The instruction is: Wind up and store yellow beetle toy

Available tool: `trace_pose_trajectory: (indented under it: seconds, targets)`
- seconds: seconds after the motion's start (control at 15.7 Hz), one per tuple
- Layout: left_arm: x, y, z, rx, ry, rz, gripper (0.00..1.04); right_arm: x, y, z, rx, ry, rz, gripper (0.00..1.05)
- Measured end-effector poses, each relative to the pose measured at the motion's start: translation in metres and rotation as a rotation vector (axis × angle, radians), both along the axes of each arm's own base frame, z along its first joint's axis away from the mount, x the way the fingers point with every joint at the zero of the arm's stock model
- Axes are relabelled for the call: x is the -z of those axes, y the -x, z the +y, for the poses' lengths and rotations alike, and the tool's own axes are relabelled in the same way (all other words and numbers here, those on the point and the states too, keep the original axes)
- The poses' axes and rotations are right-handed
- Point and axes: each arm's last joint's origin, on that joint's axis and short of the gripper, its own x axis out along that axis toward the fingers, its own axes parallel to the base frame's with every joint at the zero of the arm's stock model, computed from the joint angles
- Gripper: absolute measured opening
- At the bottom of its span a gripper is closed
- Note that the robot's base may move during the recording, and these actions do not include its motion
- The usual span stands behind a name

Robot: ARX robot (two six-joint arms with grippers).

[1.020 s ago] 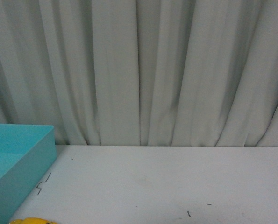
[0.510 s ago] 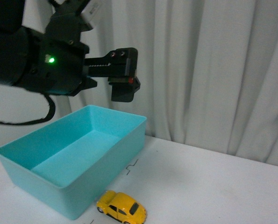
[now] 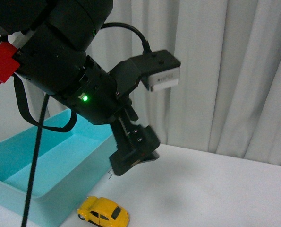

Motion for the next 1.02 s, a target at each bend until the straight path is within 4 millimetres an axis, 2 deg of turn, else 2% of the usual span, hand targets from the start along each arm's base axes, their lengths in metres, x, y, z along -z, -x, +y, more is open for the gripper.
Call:
trace_pose_trajectory:
  seconds: [0.19, 0.45, 0.7, 0.96, 1.02]
  targets:
    - [0.016, -0.003, 0.008, 0.153, -0.236, 0.083, 0.98, 0.0, 0.0, 0.0, 0.0, 0.0, 0.0, 0.98]
    - [0.05, -0.012, 0.005, 0.359, -0.5, 0.163, 0.98, 0.0, 0.0, 0.0, 0.0, 0.0, 0.0, 0.98]
    - [0.074, -0.022, 0.005, 0.453, -0.623, 0.259, 0.98, 0.0, 0.0, 0.0, 0.0, 0.0, 0.0, 0.98]
    - [0.106, -0.03, 0.007, 0.383, -0.622, 0.343, 0.98, 0.0, 0.0, 0.0, 0.0, 0.0, 0.0, 0.98]
    - [0.109, -0.03, 0.007, 0.368, -0.617, 0.349, 0.98, 0.0, 0.0, 0.0, 0.0, 0.0, 0.0, 0.98]
